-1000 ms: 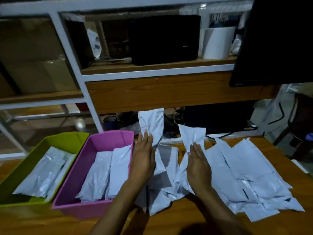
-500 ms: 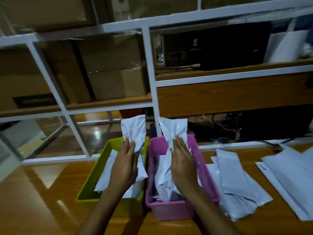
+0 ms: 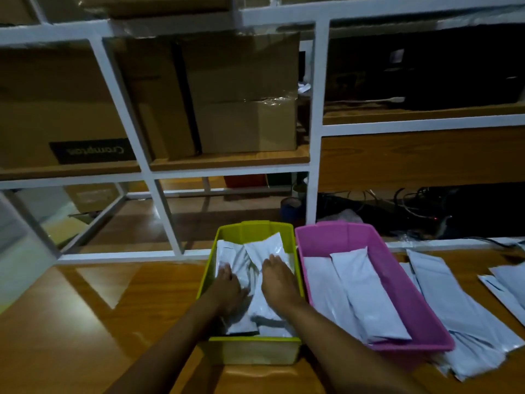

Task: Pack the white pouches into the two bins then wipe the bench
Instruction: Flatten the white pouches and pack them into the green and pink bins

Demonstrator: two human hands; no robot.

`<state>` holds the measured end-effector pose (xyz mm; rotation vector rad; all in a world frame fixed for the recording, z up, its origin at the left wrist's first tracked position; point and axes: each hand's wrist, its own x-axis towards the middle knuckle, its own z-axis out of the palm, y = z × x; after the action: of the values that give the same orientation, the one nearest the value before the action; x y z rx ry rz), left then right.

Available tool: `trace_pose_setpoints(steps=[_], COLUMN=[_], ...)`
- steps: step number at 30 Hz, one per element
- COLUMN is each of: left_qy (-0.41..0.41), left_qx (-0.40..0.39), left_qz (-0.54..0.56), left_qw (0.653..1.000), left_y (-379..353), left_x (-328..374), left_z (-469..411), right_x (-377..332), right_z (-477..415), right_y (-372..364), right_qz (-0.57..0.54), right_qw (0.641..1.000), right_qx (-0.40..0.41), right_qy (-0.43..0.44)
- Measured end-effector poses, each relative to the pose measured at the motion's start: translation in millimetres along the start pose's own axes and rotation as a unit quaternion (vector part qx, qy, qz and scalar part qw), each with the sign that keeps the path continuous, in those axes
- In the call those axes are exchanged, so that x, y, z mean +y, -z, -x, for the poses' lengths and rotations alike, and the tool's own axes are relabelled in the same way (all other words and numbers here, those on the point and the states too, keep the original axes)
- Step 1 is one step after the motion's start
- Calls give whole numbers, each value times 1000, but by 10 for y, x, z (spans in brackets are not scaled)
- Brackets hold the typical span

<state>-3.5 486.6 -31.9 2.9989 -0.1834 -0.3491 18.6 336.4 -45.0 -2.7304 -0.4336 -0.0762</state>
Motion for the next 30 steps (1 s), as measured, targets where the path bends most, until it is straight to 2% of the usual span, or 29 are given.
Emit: trace_pose_setpoints(steps=[2, 4, 6, 8, 10, 13, 17, 19, 24, 27, 30], left_qy=[-7, 1, -31, -49, -39, -39, -50, -58, -83, -96, -65], left_qx=[-43, -46, -74, -139, -183, -181, -145, -152, -126, -80, -24], left_qz=[12, 21, -60, -150, -183, -194, -206, -196, -195, -192, -155], left_qw=[999, 999, 995, 978, 965, 963, 967, 967, 969, 973, 986], left_y=[14, 68, 193, 239, 157, -70, -240, -229, -99, 33, 213], left_x=[-25, -23, -28, -46, -90, -167, -184, -175, -174, -194, -220], left_z=[-109, -255, -403, -560, -693, -810, -823, -799, -693, -651, -570], right_x=[-3, -13, 1, 30, 89, 166, 164, 168, 157, 111, 96], right_z=[-44, -111, -221, -312, -349, -346, -346, -345, -337, -289, -183], right_y=[-5, 36, 79, 100, 51, -168, -347, -353, -198, 18, 338], right_qz=[88, 90, 66, 94, 147, 199, 211, 211, 192, 156, 89], right_qw=[993, 988, 980, 960, 937, 915, 910, 912, 922, 951, 981], right_qx=[-75, -111, -178, -262, -316, -348, -351, -346, -335, -266, -170], right_qy=[-27, -60, -62, -40, -33, -45, -59, -60, -33, 2, 35])
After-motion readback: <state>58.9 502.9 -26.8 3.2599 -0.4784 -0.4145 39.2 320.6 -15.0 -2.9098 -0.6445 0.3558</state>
